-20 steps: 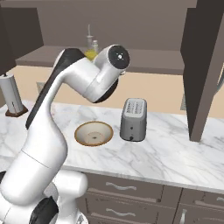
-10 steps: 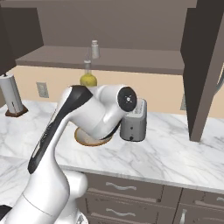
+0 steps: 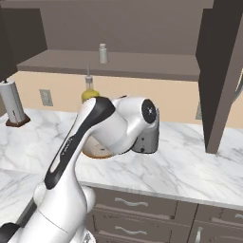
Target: Retrieve the bottle and the shaker from the cabinet and place them next to the mixing bowl on the counter. Then add garlic from the fridge to the mixing bowl.
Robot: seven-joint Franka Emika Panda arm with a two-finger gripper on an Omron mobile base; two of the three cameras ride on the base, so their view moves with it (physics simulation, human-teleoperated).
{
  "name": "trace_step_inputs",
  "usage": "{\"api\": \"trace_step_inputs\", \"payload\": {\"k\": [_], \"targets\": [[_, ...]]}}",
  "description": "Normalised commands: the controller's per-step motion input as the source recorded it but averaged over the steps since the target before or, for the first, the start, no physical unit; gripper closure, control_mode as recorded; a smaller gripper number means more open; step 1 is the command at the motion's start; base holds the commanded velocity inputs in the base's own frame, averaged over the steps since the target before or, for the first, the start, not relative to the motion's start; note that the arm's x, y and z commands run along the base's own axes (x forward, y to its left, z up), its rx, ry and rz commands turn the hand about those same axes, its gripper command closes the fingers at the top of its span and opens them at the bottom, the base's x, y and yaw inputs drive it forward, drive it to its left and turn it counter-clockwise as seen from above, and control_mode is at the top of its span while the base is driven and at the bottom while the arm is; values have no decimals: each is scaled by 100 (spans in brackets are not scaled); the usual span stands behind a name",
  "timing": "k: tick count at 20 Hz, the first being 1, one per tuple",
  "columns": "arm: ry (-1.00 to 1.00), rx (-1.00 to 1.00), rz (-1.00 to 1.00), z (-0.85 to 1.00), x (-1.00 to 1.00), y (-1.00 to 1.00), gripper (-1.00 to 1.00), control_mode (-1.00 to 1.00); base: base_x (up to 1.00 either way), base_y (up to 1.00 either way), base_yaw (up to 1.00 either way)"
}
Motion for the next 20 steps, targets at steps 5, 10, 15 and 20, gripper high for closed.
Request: {"api": "trace_step_inputs", "payload": {"k": [5,10,15,20], "targets": [[0,-3,20,-23,2,-18,100,-100,0,0,0],[0,-2,2,-56,1,-1,100,-100,0,0,0],[0,0,-3,-90,1,0,100,-100,0,0,0],[0,0,-13,-75,1,0,100,-100,0,0,0]]}}
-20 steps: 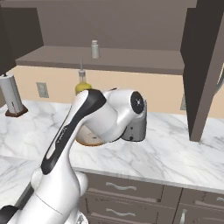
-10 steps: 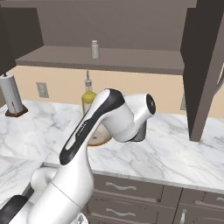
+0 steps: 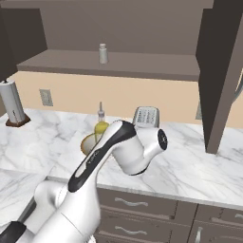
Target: Retrieve the bottle and the shaker from the cabinet and place them next to the mixing bowl on the counter. Then add garlic from the fridge to the mixing bowl.
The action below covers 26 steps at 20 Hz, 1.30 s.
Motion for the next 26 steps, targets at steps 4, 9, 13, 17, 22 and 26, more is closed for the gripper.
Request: {"api": "trace_step_inputs", "payload": {"k": [4,9,13,17,22,26], "targets": [[0,0,-11,-50,1,0,100,-100,0,0,0],[2,0,-8,-40,11,-13,100,-100,0,0,0],[4,0,-5,-11,9,-19,100,-100,0,0,0],[4,0,-3,0,21,-20,100,-100,0,0,0],[2,0,0,0,35,-26,100,-100,0,0,0],[0,0,0,-5,20,-16,100,-100,0,0,0]]}}
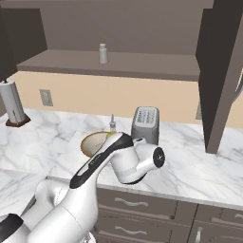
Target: Retrieve the bottle and the shaker from the cabinet and place them next to the mixing bowl on the counter. Then add garlic from the fridge to the mixing bowl.
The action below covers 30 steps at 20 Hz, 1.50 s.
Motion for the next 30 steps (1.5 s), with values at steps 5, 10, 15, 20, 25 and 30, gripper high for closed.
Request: {"api": "trace_step_inputs", "payload": {"k": [5,10,15,20,25,30], "targets": [[0,0,0,-21,9,-2,100,-100,0,0,0],[0,0,0,-44,6,0,100,-100,0,0,0],[0,-2,0,-50,13,0,100,-100,0,0,0],[0,-1,0,-21,31,0,100,-100,0,0,0],[0,0,-1,0,33,0,100,-100,0,0,0],[0,0,-2,-9,12,-1,100,-100,0,0,0]]}}
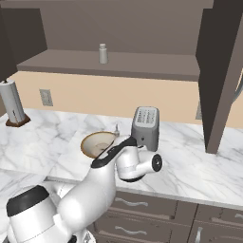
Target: Retrieve the bottle and the shaker from the cabinet and place them next to the mixing bowl on the counter. Then add garlic from the fridge to the mixing bowl.
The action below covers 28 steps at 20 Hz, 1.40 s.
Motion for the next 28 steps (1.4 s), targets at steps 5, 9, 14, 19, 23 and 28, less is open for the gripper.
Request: {"api": "trace_step_inputs", "payload": {"k": [5,9,14,19,23,28], "targets": [[0,0,0,-20,4,-3,100,-100,0,0,0],[-1,0,-1,-23,18,-2,100,-100,0,0,0],[-4,0,-3,-24,18,-8,100,-100,0,0,0],[-4,0,-2,-18,5,-15,100,-100,0,0,0],[0,0,0,-1,17,-14,100,-100,0,0,0],[0,-1,0,0,25,-3,100,-100,0,0,0]]}}
